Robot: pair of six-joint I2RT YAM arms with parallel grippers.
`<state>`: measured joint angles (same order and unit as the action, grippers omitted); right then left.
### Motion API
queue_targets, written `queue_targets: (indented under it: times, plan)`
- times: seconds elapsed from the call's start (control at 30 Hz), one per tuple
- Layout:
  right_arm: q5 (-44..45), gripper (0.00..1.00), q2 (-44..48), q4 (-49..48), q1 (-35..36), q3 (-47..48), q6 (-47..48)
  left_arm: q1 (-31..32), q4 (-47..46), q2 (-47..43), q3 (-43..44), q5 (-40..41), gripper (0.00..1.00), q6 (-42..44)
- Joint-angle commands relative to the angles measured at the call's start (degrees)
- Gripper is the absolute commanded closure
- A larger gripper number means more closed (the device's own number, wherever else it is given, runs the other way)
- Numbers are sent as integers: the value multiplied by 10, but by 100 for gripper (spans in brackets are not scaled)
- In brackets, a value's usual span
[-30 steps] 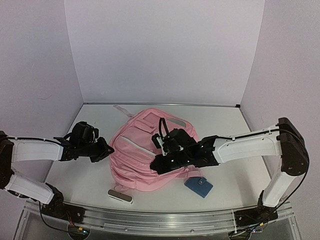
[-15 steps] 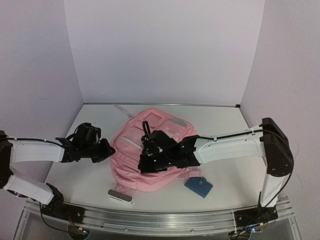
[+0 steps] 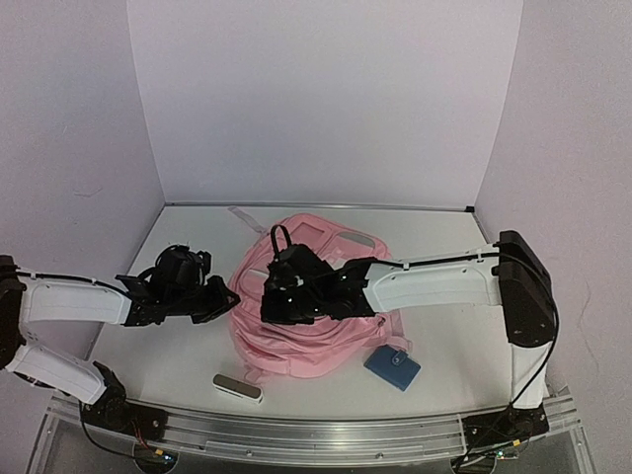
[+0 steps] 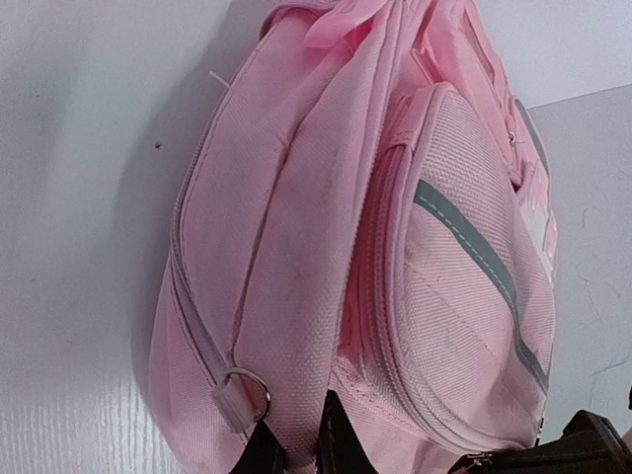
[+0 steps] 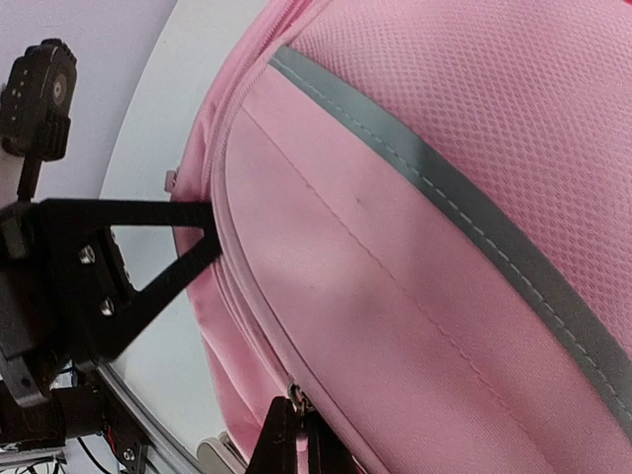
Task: Pack the student bag
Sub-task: Unzip the student bag at the center of the board.
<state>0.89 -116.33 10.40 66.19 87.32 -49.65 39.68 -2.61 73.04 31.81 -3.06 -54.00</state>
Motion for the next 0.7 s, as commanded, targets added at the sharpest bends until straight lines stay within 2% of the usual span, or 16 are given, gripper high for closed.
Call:
queue_targets:
  times: [0.0, 0.2, 0.33, 0.4, 0.47, 0.57, 0.67]
  plan:
    - [24, 100, -14, -39, -23, 36, -9, 51, -127, 9, 26, -50, 100, -10]
    - [15, 100, 0, -44, -28, 7, -15, 61, -69, -10, 33, -28, 99, 11]
    - [-5, 90, 37, -50, -28, -26, -7, 61, -3, -63, 37, 19, 79, 41]
    - [-19, 83, 64, -52, -28, -54, -5, 61, 32, -93, 40, 40, 74, 66]
    - [-19, 76, 98, -52, -28, -79, -4, 61, 56, -107, 41, 44, 64, 109]
    - [-17, 71, 140, -52, -28, -110, -1, 61, 71, -101, 49, 0, 50, 169]
    - [-7, 63, 183, -51, -28, -138, 3, 62, 74, -76, 67, -62, 43, 223]
